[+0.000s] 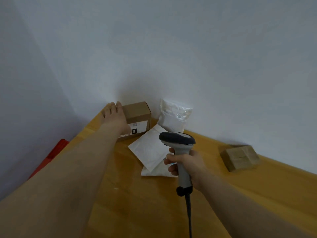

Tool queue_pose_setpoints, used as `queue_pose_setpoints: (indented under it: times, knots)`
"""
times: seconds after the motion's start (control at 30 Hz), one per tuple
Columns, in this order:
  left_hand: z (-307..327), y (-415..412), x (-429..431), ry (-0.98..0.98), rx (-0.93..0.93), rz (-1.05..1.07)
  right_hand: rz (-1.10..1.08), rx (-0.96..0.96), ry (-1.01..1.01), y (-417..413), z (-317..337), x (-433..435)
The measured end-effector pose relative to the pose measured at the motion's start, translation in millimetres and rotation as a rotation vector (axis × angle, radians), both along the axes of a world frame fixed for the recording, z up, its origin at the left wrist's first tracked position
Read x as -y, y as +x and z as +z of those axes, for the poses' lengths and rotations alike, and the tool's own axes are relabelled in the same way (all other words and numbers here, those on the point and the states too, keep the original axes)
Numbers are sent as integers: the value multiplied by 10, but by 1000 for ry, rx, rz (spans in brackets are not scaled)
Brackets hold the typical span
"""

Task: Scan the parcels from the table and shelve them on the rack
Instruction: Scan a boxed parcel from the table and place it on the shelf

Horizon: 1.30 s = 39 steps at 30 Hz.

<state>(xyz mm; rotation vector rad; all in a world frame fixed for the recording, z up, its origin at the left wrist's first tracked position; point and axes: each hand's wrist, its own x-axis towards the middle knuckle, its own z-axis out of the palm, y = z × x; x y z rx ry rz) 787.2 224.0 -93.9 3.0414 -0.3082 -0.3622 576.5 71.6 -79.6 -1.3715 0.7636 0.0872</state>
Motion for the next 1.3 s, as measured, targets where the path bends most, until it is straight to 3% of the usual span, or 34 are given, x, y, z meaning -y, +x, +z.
queue_pose_setpoints:
  times: [0.17, 0.3, 0.4, 0.5, 0.57, 0.77, 0.9, 0.97, 1.07, 1.13, 1.23, 1.3]
  knots:
    - [143, -46, -29, 87, 47, -44, -19, -14, -1, -11, -68, 16]
    - [268, -294, -182, 35, 39, 36, -29, -7, 0, -182, -8, 37]
    - [313, -629, -287, -384, -55, 297, -46, -2, 0, -404, 66, 51]
    - [320, -1129, -317, -928, -309, 572, -79, 4, 26, -694, 145, 34]
    - [300, -1567, -311, -1121, -472, 705, -97, -3, 59, -925, 181, 22]
    - [97, -3132, -139, -1213, -833, 871, -82, -103, 75, -1848, 112, 33]
    - [-46, -3863, 51, -1287, -921, 1047, -110, -161, 53, -2363, -10, 92]
    - [-35, -4098, 110, -1226, -993, 1000, -134, -173, 52, -2538, -56, 112]
    - [20, -4239, 106, -764, -1060, 654, -140, -203, 7, -2706, -118, 136]
    - [19, -4118, 81, -680, -850, 542, -142, -233, -25, -2756, -152, 158]
    - [-7, -3747, 43, -522, -298, 314, -157, -283, -50, -2764, -202, 153]
    - [-48, -3542, 45, -400, -175, 134, -170, -317, -23, -2749, -246, 130]
